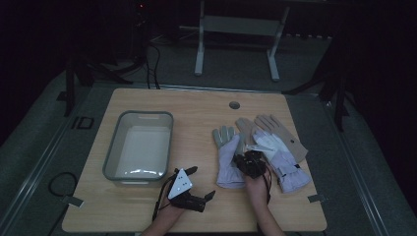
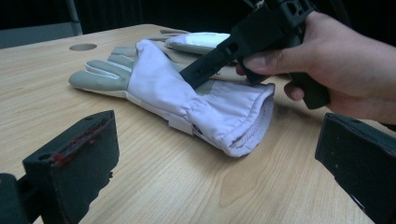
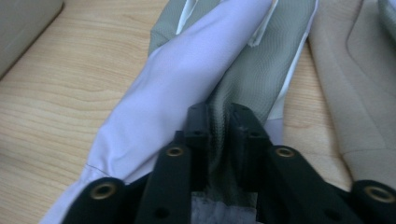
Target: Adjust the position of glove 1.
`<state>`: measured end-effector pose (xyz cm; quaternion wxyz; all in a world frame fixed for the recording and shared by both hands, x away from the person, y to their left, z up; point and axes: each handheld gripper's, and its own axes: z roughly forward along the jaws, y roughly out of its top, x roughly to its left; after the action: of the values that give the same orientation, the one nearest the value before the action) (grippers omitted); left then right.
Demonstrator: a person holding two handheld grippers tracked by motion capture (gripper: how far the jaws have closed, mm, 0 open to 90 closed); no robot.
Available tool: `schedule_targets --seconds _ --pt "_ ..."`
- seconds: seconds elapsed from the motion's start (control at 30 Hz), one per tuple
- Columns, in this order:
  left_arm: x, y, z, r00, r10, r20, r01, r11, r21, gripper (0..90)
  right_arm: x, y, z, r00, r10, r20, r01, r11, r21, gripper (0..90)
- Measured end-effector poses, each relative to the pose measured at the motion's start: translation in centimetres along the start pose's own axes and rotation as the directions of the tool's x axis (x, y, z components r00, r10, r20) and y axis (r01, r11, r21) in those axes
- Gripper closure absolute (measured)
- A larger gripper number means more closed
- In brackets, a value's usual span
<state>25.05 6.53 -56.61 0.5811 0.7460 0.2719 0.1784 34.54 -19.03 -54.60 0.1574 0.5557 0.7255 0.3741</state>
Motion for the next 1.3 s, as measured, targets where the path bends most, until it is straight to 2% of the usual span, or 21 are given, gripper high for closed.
schedule_targets --seconds 0.1,0.17,0.2,0.37,0.4,0.57,0.67,0.77,1.07,1.3 --pt "0.0 0.0 0.0 1.0 -0.001 0.0 0.001 1.0 0.0 0.0 0.0 -0.1 0.0 1.0 -0.005 0.001 0.005 1.0 -0.006 73.9" --pt "0.0 0.0 0.0 1.0 0.0 -0.001 0.0 1.0 0.001 0.0 0.0 0.1 -0.1 1.0 -0.007 -0.003 0.007 1.0 -0.009 70.2" --pt "0.0 0.0 0.0 1.0 0.0 -0.001 0.0 1.0 0.001 0.0 -0.1 0.3 -0.5 1.0 -0.006 -0.007 0.006 1.0 -0.014 64.6" --pt "0.0 0.0 0.0 1.0 -0.002 0.0 0.002 1.0 0.001 0.0 -0.3 1.1 -1.4 0.9996 -0.023 -0.018 0.022 0.999 -0.029 58.2" --pt "0.0 0.0 0.0 1.0 -0.002 -0.001 0.002 1.0 0.001 0.0 -0.4 1.8 -1.9 0.9984 -0.045 -0.033 0.044 0.999 -0.024 55.1" --pt "0.0 0.0 0.0 1.0 -0.002 0.0 0.002 1.0 0.002 0.0 -0.6 3.0 -3.1 0.9949 -0.087 -0.052 0.085 0.996 -0.029 51.0" --pt "0.0 0.0 0.0 1.0 -0.004 -0.001 0.004 1.0 0.002 0.0 -1.2 4.0 -4.3 0.9885 -0.133 -0.071 0.132 0.991 -0.021 48.0" --pt "0.0 0.0 0.0 1.0 -0.004 -0.001 0.004 1.0 0.003 0.0 -1.8 4.5 -5.3 0.9844 -0.159 -0.077 0.157 0.987 -0.025 47.3" --pt "0.1 0.0 0.0 1.0 -0.009 -0.001 0.009 1.0 0.003 0.0 -3.7 4.4 -7.0 0.9776 -0.205 -0.047 0.204 0.979 -0.02 50.2" --pt "0.1 0.0 0.0 1.0 -0.01 -0.002 0.01 0.9999 0.003 0.0 -6.3 4.5 -8.5 0.9625 -0.271 -0.017 0.27 0.962 -0.021 51.0"
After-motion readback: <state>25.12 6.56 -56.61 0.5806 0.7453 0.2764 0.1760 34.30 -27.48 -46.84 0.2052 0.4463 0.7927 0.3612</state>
